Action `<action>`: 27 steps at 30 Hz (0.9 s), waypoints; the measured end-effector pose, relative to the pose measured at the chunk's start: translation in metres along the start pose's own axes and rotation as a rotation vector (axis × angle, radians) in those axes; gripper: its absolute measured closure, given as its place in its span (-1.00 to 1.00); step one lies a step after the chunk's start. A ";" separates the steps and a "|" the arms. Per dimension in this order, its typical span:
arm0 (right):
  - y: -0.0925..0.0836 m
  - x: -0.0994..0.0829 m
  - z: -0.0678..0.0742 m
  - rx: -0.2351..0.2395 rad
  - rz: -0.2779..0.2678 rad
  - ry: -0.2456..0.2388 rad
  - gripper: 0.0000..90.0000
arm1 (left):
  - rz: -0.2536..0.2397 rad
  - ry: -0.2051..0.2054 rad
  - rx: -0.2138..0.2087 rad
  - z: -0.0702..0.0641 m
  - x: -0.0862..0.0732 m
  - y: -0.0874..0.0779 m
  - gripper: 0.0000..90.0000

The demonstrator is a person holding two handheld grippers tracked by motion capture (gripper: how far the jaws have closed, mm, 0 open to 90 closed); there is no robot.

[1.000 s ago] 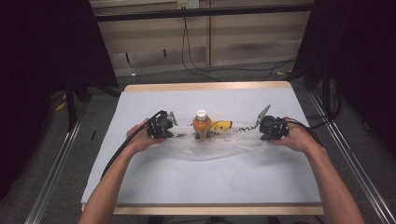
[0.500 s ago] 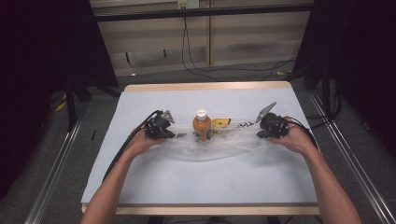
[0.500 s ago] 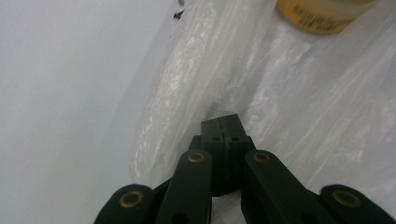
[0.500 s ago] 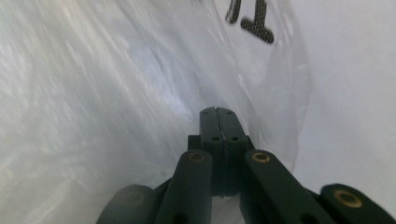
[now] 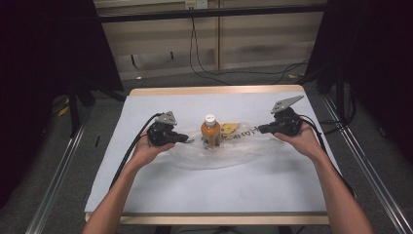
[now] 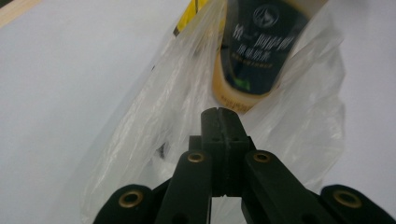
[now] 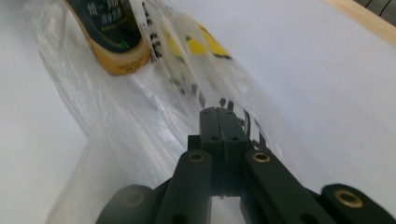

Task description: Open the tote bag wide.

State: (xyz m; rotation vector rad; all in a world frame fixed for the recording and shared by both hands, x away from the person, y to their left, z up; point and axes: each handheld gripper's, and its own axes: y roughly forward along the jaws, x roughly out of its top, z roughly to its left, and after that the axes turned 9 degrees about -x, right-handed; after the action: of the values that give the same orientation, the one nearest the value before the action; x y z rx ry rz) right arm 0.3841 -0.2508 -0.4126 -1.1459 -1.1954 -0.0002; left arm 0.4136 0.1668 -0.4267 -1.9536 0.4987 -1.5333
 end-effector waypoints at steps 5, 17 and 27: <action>0.009 0.017 0.002 0.036 -0.041 0.005 1.00 | -0.102 -0.050 -0.044 -0.003 0.000 0.000 1.00; 0.073 0.056 0.031 0.113 0.044 -0.050 1.00 | 0.039 -0.020 -0.083 -0.023 0.002 0.056 1.00; 0.114 0.046 0.042 0.122 0.140 -0.048 1.00 | 0.103 -0.025 -0.089 -0.027 -0.010 0.071 1.00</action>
State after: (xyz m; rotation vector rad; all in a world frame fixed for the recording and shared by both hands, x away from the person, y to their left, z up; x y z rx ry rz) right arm 0.4352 -0.1425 -0.4617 -1.1249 -1.1397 0.2051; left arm 0.3895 0.1140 -0.4769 -1.9793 0.6564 -1.4436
